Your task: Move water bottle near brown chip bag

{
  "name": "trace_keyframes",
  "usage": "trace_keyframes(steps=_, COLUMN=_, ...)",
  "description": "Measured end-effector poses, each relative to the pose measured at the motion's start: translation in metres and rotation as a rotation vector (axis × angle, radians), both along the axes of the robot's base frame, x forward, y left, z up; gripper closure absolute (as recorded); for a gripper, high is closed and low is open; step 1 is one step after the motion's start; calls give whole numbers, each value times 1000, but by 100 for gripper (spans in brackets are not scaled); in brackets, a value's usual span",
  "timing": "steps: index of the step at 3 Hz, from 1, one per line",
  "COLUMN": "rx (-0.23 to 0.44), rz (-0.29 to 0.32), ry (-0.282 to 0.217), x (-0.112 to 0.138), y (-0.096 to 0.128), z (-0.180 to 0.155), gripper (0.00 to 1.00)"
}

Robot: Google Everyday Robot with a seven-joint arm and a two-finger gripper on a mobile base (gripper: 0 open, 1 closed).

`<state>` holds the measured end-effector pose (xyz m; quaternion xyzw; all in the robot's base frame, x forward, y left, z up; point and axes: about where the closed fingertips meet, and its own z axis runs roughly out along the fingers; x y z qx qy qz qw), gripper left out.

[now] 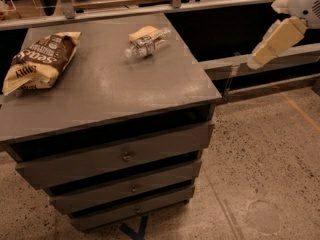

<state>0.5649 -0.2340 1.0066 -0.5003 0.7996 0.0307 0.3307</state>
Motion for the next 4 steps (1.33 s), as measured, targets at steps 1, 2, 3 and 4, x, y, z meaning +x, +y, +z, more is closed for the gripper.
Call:
trace_keyframes(steps=1, rx=51, rz=6, ry=-41, x=43, y=1, z=1, gripper=0)
trace_keyframes(steps=2, rx=89, rz=83, ry=-62, x=83, y=16, z=-6, gripper=0)
trace_keyframes(steps=3, rx=57, rz=137, ry=-57, x=118, y=39, z=-14, gripper=0)
trace_keyframes(steps=4, rx=57, rz=138, ry=-57, x=119, y=39, z=-14, gripper=0)
